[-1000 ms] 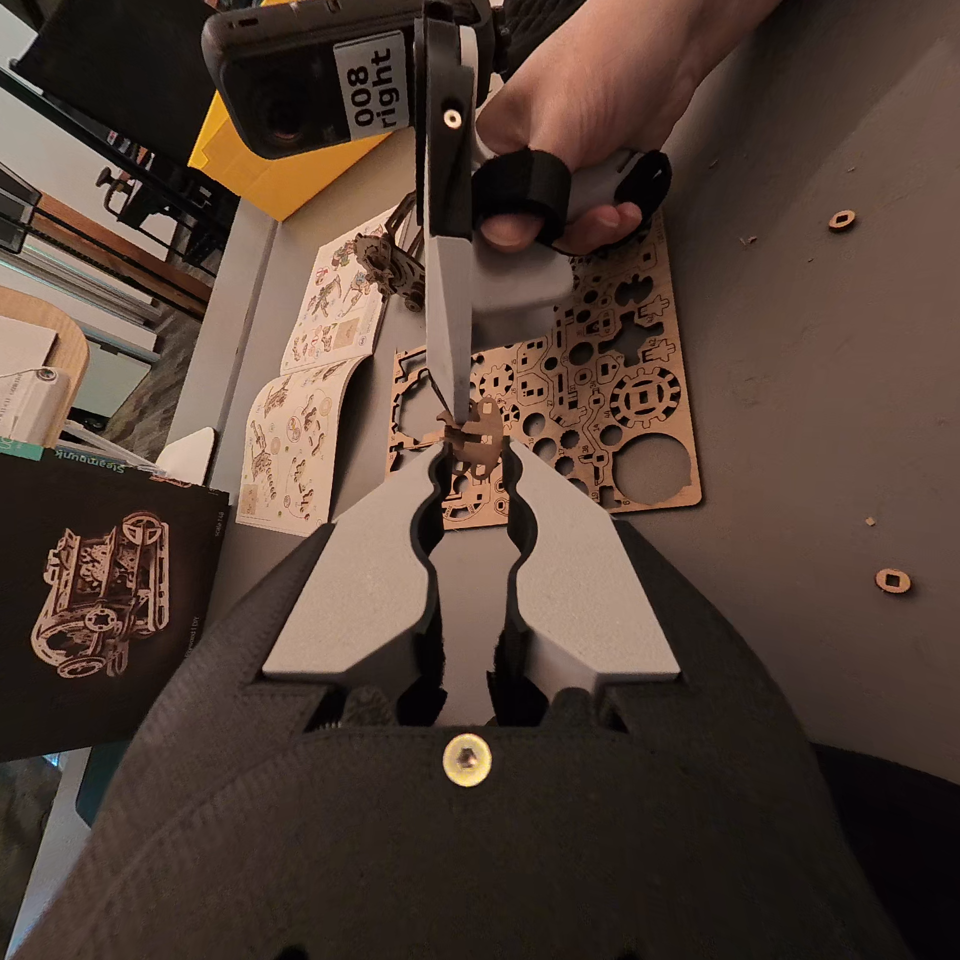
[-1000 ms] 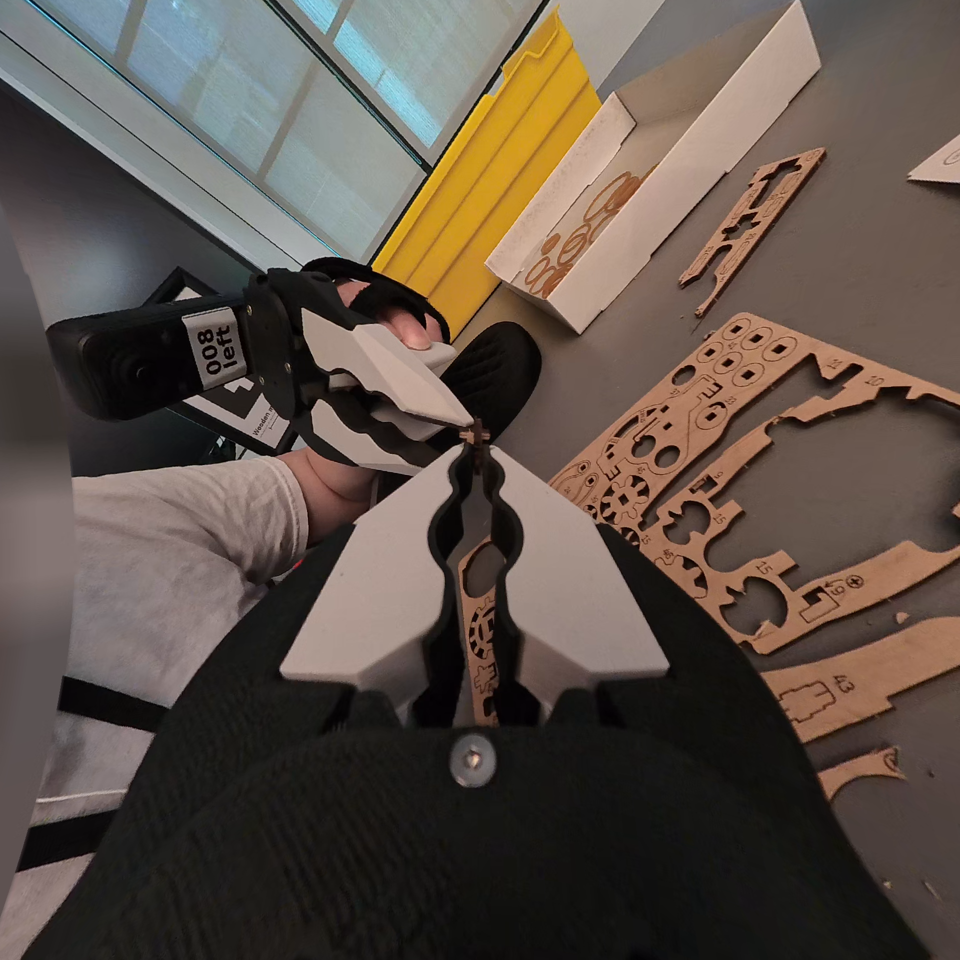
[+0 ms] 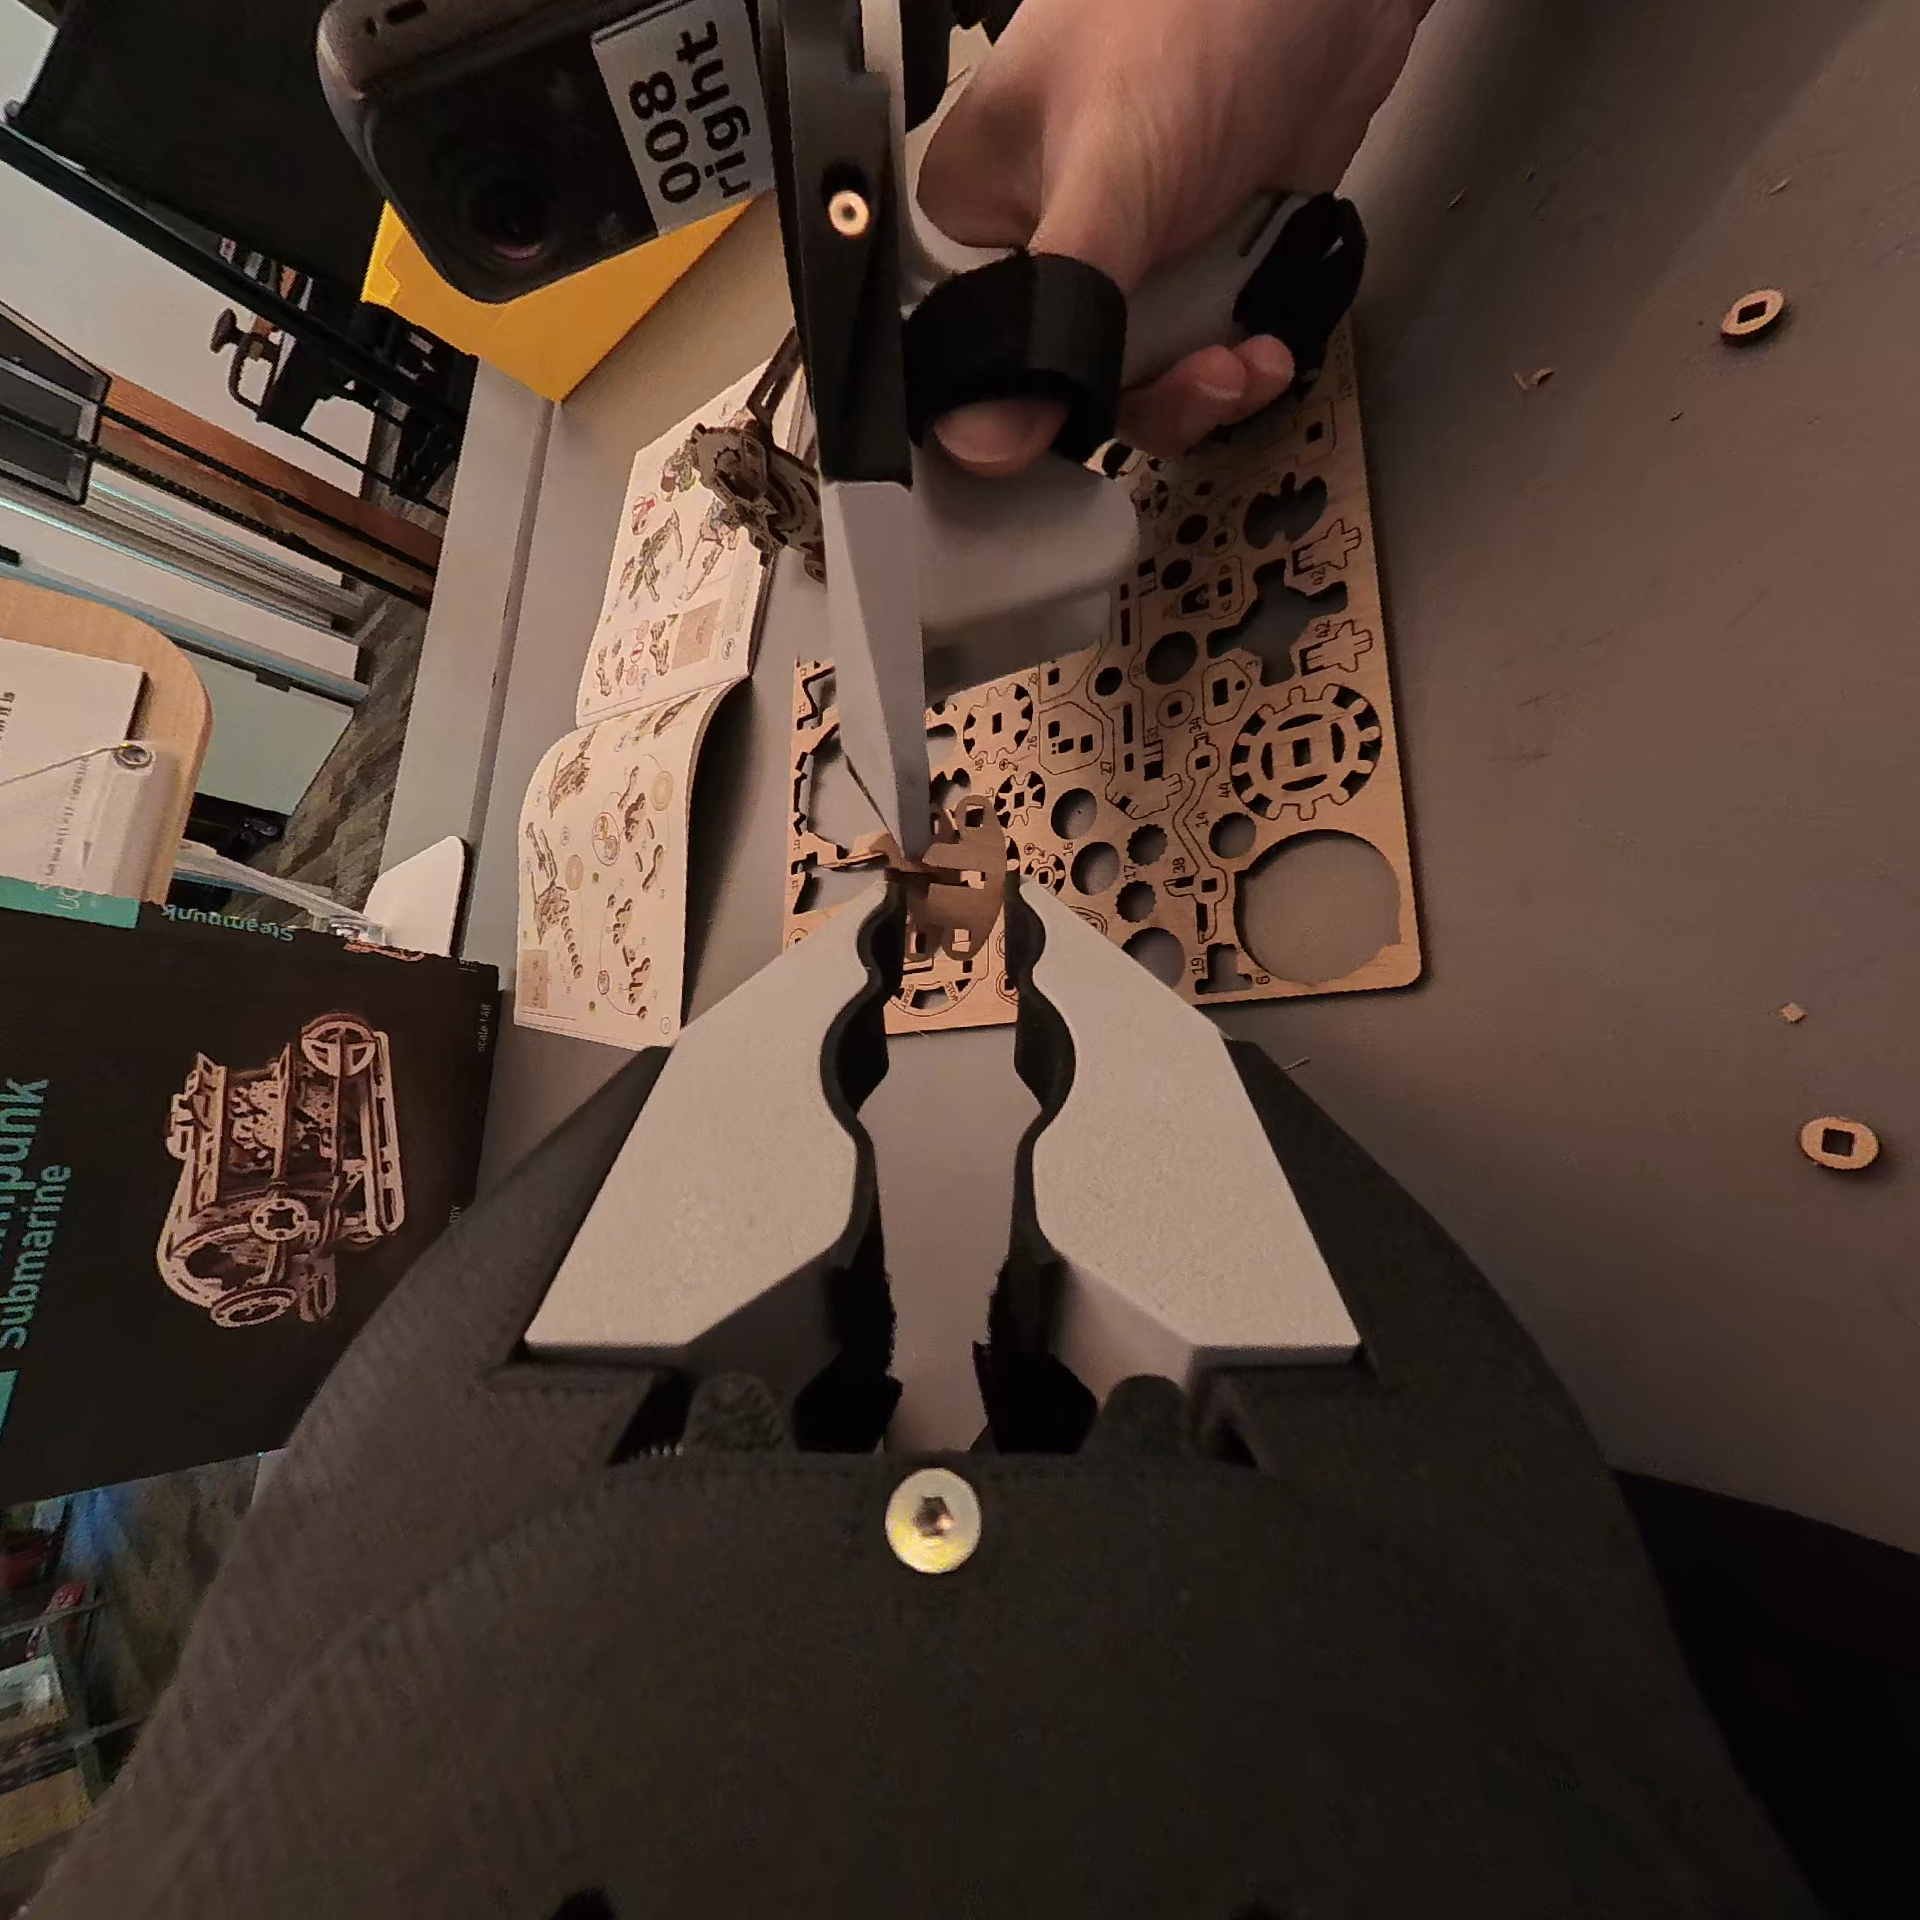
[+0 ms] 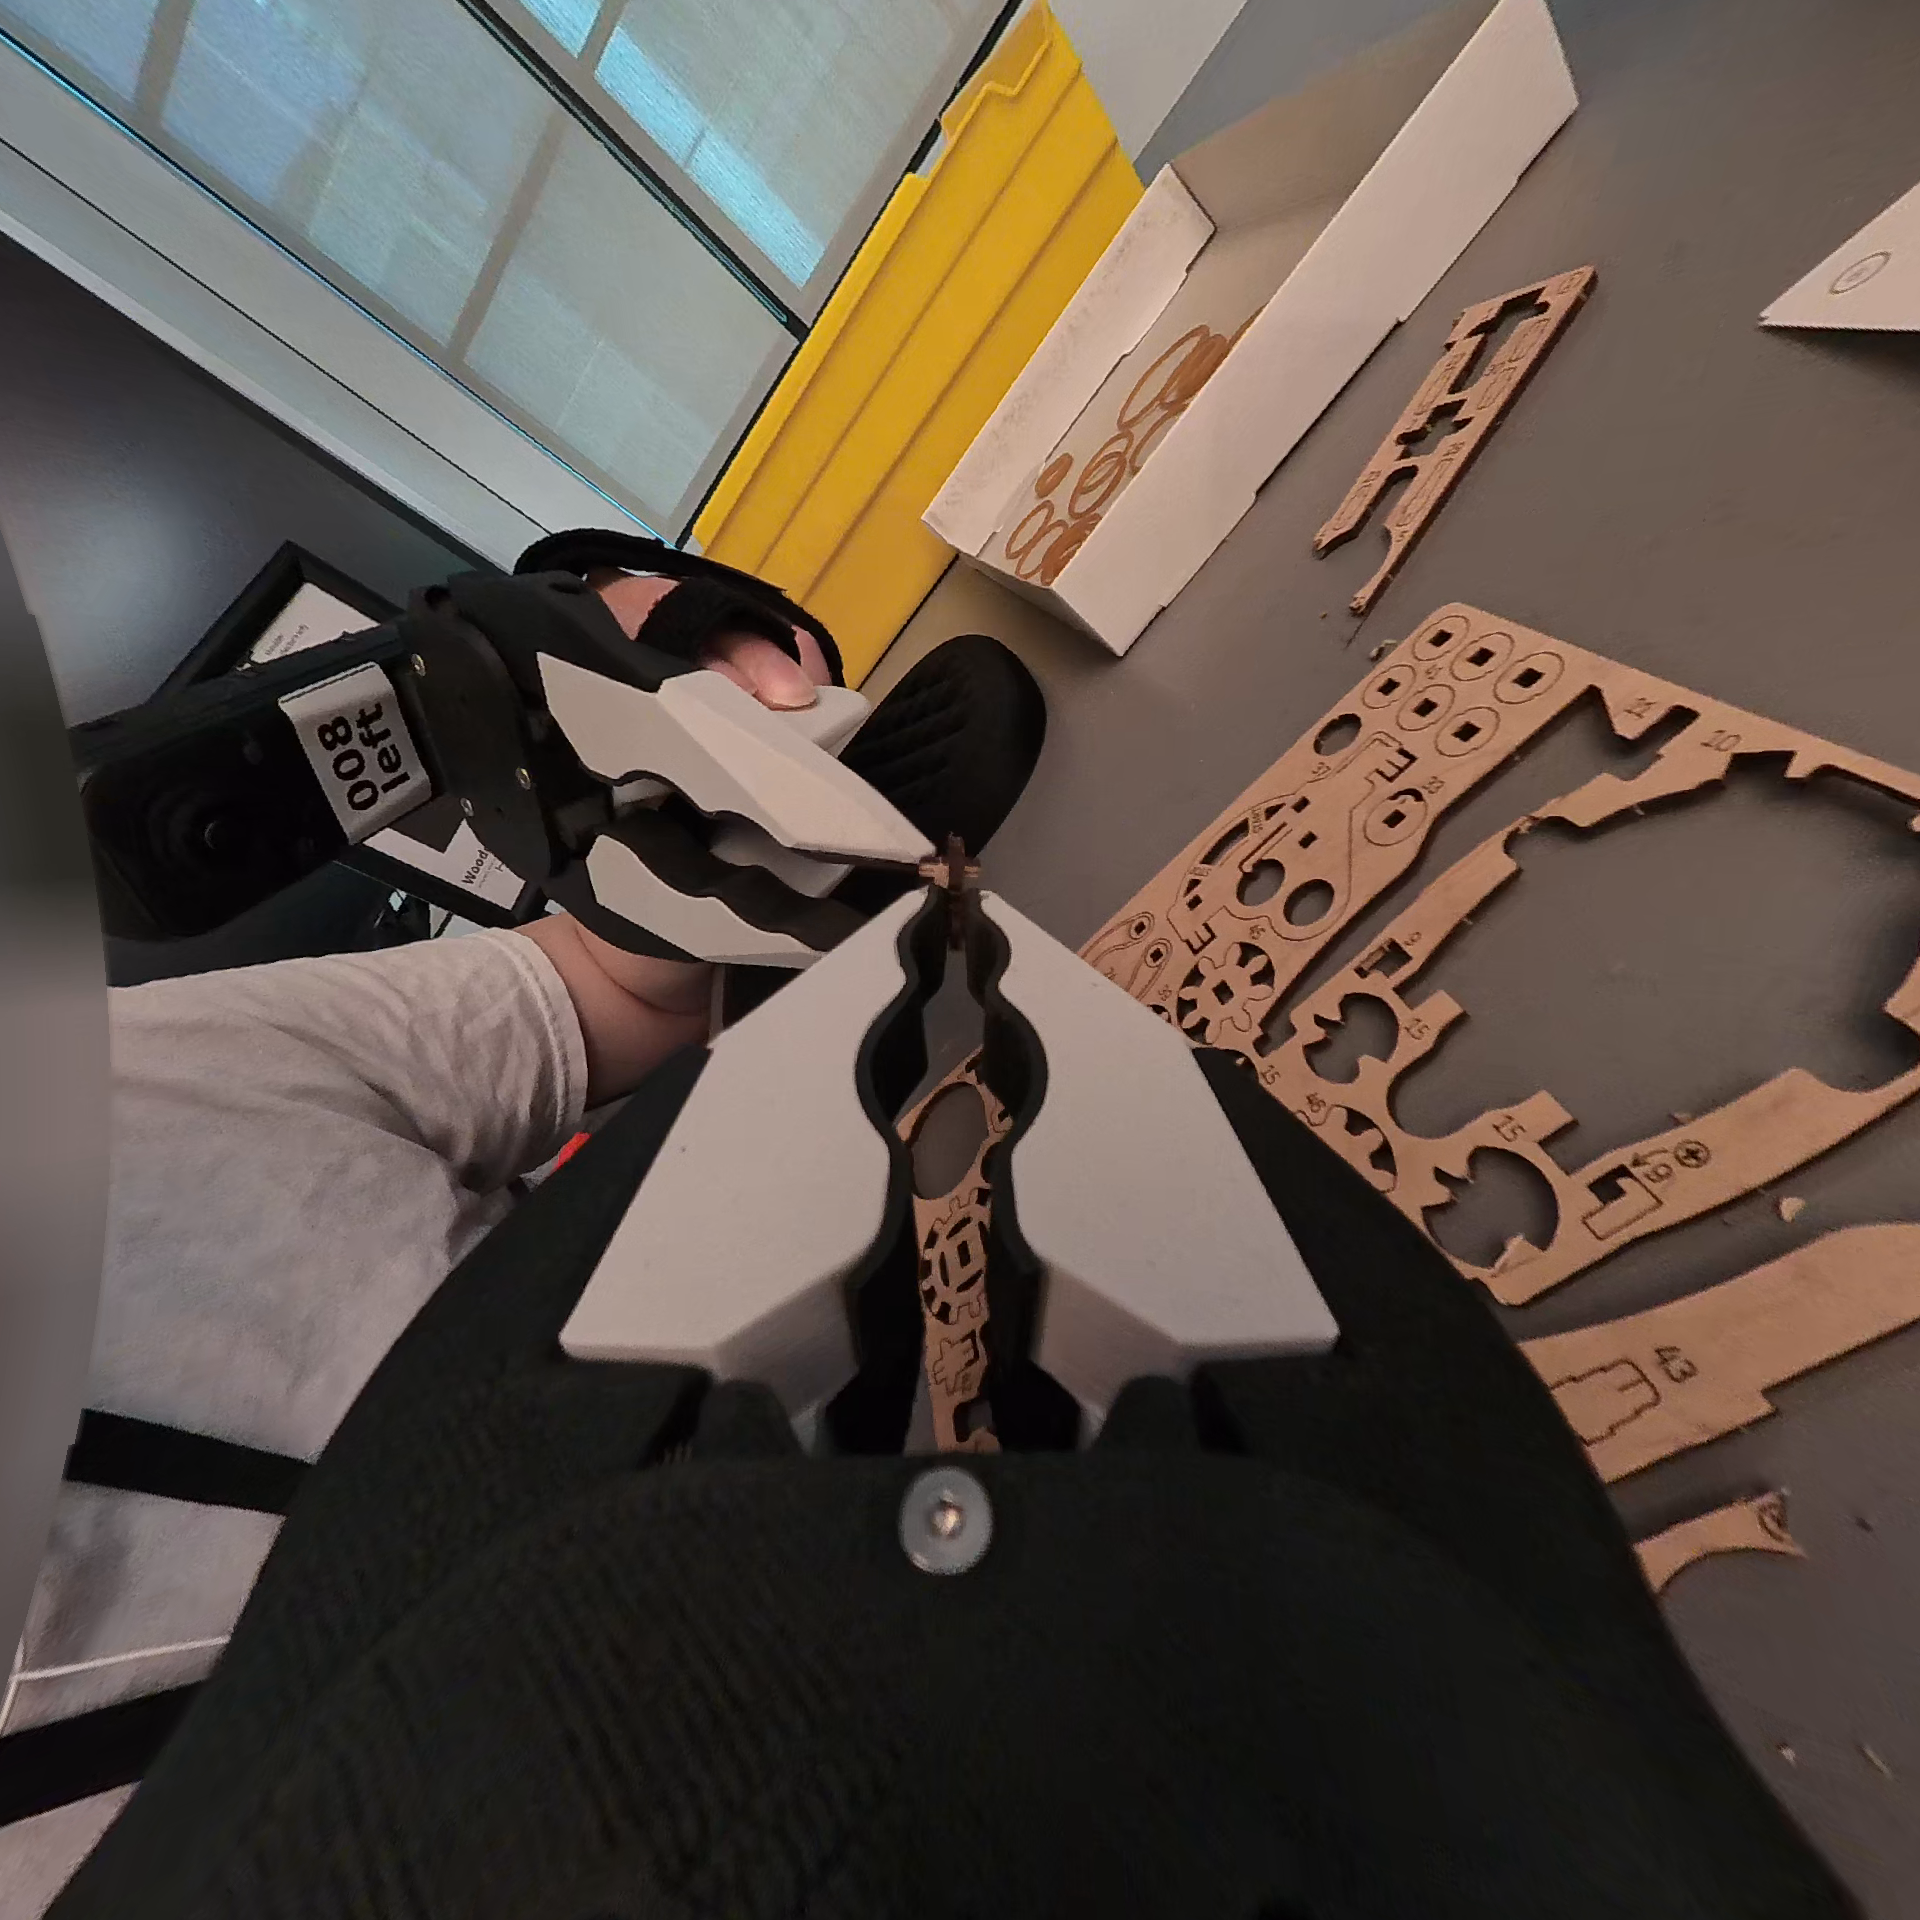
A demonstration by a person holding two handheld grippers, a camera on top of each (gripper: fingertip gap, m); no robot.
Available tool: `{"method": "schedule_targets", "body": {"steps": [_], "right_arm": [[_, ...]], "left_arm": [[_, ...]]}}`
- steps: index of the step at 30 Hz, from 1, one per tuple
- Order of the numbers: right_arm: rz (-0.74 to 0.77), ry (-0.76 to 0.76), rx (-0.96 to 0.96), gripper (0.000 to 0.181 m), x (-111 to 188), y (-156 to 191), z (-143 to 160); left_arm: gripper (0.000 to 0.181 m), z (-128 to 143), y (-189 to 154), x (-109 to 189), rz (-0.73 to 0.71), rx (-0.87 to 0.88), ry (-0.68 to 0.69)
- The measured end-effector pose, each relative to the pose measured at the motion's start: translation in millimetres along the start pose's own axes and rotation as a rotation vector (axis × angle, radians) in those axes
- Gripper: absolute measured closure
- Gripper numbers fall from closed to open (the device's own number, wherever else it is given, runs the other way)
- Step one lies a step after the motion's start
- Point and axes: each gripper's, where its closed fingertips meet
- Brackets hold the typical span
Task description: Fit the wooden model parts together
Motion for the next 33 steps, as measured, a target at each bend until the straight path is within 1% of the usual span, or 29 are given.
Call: {"method": "schedule_targets", "body": {"steps": [21, 29, 33], "right_arm": [[-0.062, 0.025, 0.036, 0.181, 0.1, 5.3, 0.5], [-0.008, 0.055, 0.120, 0.181, -1.4, 3.5, 2.7], [-0.005, 0.056, 0.129, 0.181, -0.8, 3.8, 2.0]], "left_arm": [[0.164, -0.7, -2.1, 2.6, 0.016, 0.004, 0.007], [0.164, 0.0, -0.2, 2.2, 0.004, 0.012, 0.013], [0.164, -0.6, 0.1, 2.4, 0.001, 0.015, 0.011]]}}
Point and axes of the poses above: each gripper's, where its closed fingertips meet, x back along the fingers, z out of its underside, y = z × x across the jaws, and after that the axes turned 9 degrees about x, right-handed
